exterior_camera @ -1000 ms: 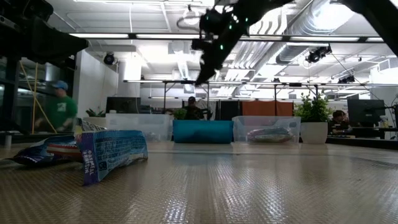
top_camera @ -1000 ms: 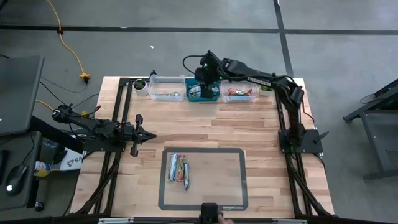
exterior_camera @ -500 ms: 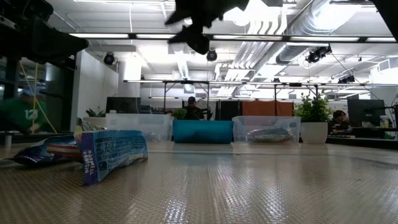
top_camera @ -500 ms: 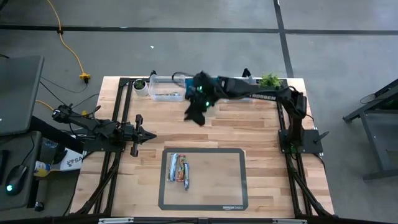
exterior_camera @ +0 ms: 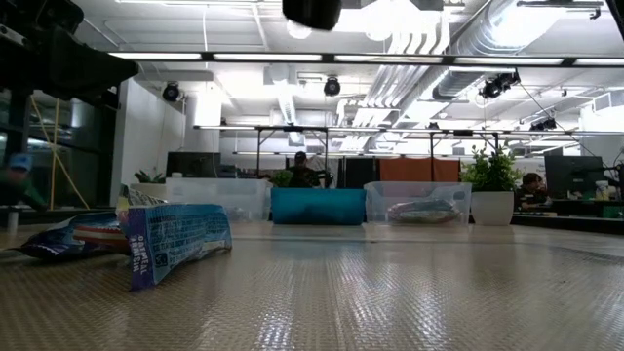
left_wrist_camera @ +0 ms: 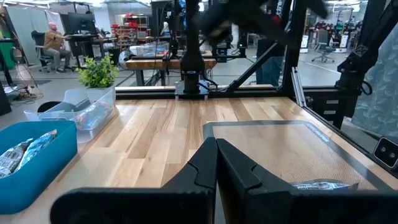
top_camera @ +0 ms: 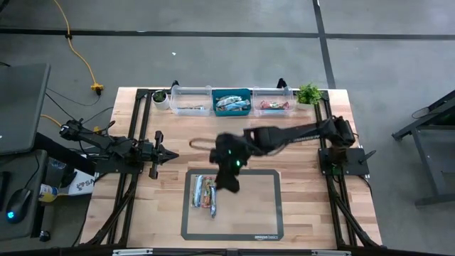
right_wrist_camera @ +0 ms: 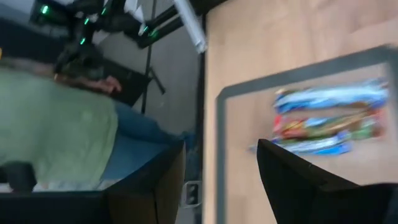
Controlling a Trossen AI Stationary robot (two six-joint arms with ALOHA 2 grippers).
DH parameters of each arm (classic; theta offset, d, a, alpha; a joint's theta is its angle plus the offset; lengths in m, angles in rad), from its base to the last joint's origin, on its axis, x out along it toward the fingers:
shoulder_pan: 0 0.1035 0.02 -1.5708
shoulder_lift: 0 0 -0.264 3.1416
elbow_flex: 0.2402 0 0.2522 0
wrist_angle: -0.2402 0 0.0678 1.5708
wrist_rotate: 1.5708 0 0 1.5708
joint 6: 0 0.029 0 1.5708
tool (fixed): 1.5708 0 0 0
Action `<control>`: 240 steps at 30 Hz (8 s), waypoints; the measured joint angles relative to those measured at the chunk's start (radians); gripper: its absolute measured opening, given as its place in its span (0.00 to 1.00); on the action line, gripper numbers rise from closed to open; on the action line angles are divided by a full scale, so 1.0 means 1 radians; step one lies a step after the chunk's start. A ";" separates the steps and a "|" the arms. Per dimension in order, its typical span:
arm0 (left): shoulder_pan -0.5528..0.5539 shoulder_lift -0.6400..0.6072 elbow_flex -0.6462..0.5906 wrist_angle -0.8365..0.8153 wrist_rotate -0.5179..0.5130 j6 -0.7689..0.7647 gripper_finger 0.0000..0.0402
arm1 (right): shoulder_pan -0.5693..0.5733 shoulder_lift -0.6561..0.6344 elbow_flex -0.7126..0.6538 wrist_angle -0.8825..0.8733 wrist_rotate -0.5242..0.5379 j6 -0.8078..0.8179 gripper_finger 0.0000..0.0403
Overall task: Pick and place Granola Bars by type
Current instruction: Put the red granola bar into the right transparent bin
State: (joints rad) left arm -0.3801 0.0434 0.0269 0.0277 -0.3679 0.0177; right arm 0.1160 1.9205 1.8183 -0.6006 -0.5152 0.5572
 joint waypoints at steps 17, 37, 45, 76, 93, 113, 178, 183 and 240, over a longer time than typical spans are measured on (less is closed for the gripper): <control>0.000 0.000 0.000 0.000 0.000 0.000 0.00 | 0.228 0.002 0.000 0.208 0.226 0.035 0.34; 0.000 0.000 0.000 0.000 0.000 0.000 0.00 | 0.305 0.002 0.000 0.015 0.898 0.542 0.26; 0.000 0.000 0.000 0.000 0.000 0.000 0.00 | 0.259 0.030 0.000 -0.030 0.861 0.562 0.39; 0.000 0.000 0.000 0.000 0.000 0.000 0.00 | 0.082 0.288 -0.002 0.055 0.597 0.620 0.62; 0.000 0.000 0.000 0.001 0.000 0.000 0.00 | 0.066 0.344 -0.001 0.046 0.591 0.592 0.62; 0.000 0.000 0.000 0.000 0.000 0.000 0.00 | 0.104 0.401 0.000 0.100 0.598 0.667 0.62; 0.000 0.000 0.000 0.000 0.000 0.000 0.00 | 0.094 0.379 -0.002 0.232 0.461 0.590 0.19; 0.000 0.000 0.000 0.001 0.000 0.000 0.00 | 0.094 0.350 -0.002 0.249 0.435 0.552 0.19; 0.000 0.000 0.000 0.000 0.000 0.000 0.00 | 0.133 -0.207 0.000 0.821 1.075 -0.705 0.19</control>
State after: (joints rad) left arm -0.3800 0.0437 0.0265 0.0277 -0.3679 0.0177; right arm 0.2495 1.7134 1.8183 0.2203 0.5600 -0.1477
